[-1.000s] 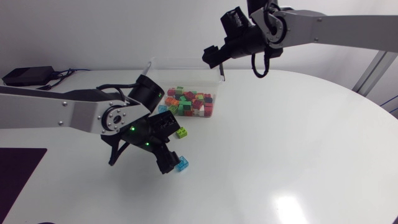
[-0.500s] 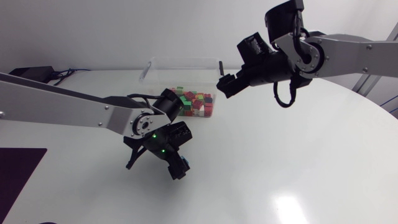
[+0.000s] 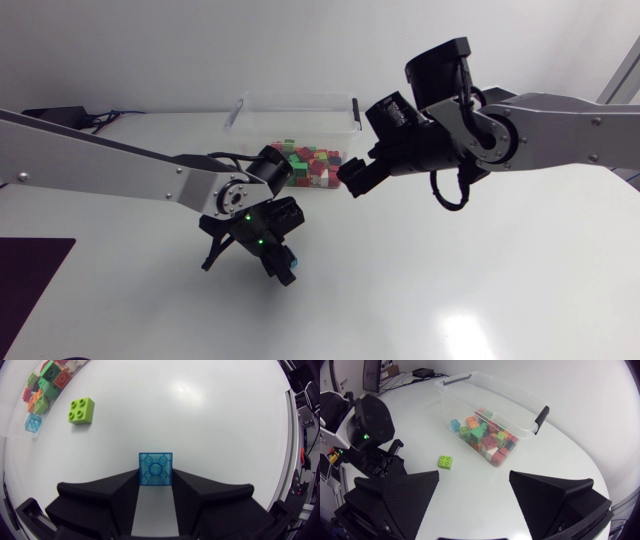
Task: Place the duplo bricks in the container
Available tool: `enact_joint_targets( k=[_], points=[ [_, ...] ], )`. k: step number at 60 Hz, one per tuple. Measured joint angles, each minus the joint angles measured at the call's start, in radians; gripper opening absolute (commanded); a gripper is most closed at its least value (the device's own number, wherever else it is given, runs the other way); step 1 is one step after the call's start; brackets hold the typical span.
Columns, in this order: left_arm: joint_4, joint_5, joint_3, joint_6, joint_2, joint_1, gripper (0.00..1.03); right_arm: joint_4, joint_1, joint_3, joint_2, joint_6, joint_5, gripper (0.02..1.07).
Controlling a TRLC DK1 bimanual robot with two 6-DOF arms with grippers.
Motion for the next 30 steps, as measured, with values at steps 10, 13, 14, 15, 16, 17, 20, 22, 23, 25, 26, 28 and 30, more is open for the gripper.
enact_joint_targets(
  k=[10, 13, 14, 15, 16, 17, 20, 22, 23, 25, 26, 28, 30],
  points=[
    [-0.042, 0.001, -0.034, 0.008, -0.119, 0.071, 0.19, 0.012, 0.05, 0.0, 0.046, 0.022, 0.006, 1.03],
    [-0.049, 0.001, -0.045, 0.014, -0.179, 0.104, 0.19, 0.012, 0.079, 0.0, 0.081, 0.026, 0.019, 1.03],
    [-0.051, 0.001, -0.047, 0.016, -0.193, 0.111, 0.19, 0.013, 0.085, 0.001, 0.09, 0.027, 0.022, 1.03],
    [-0.052, 0.001, -0.05, 0.019, -0.217, 0.124, 0.19, 0.013, 0.097, 0.003, 0.108, 0.029, 0.022, 1.03],
    [-0.052, 0.001, -0.052, 0.019, -0.231, 0.131, 0.19, 0.013, 0.103, 0.005, 0.119, 0.03, 0.022, 1.03],
    [-0.052, 0.001, -0.055, 0.02, -0.252, 0.142, 0.19, 0.013, 0.112, 0.008, 0.137, 0.03, 0.022, 1.03],
    [-0.052, 0.001, -0.061, 0.027, -0.294, 0.162, 0.19, 0.011, 0.128, 0.019, 0.173, 0.033, 0.023, 1.03],
    [-0.054, 0.002, -0.064, 0.031, -0.317, 0.174, 0.19, 0.011, 0.138, 0.032, 0.202, 0.034, 0.024, 1.03],
    [-0.054, 0.002, -0.066, 0.032, -0.332, 0.18, 0.19, 0.011, 0.142, 0.04, 0.216, 0.034, 0.025, 1.03],
    [-0.055, 0.002, -0.068, 0.035, -0.354, 0.19, 0.19, 0.011, 0.15, 0.062, 0.248, 0.04, 0.025, 1.03],
    [-0.055, 0.004, -0.07, 0.035, -0.367, 0.196, 0.19, 0.008, 0.152, 0.075, 0.265, 0.042, 0.025, 1.03],
    [-0.055, 0.005, -0.072, 0.035, -0.388, 0.207, 0.19, 0.001, 0.156, 0.105, 0.297, 0.046, 0.026, 1.03],
    [-0.055, 0.009, -0.073, 0.035, -0.404, 0.216, 0.19, -0.005, 0.157, 0.133, 0.325, 0.051, 0.025, 1.03]
  ],
)
